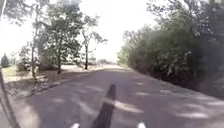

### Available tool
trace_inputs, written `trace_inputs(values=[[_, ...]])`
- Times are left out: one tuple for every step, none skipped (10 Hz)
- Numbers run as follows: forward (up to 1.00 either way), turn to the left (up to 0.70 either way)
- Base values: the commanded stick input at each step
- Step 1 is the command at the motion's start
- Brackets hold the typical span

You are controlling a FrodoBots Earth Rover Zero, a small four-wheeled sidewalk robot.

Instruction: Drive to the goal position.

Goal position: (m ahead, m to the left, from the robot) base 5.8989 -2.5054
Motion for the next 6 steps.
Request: trace_inputs(values=[[0.70, 0.00], [0.70, 0.00], [0.70, 0.00], [0.70, 0.00], [0.70, 0.00], [0.70, 0.00]])
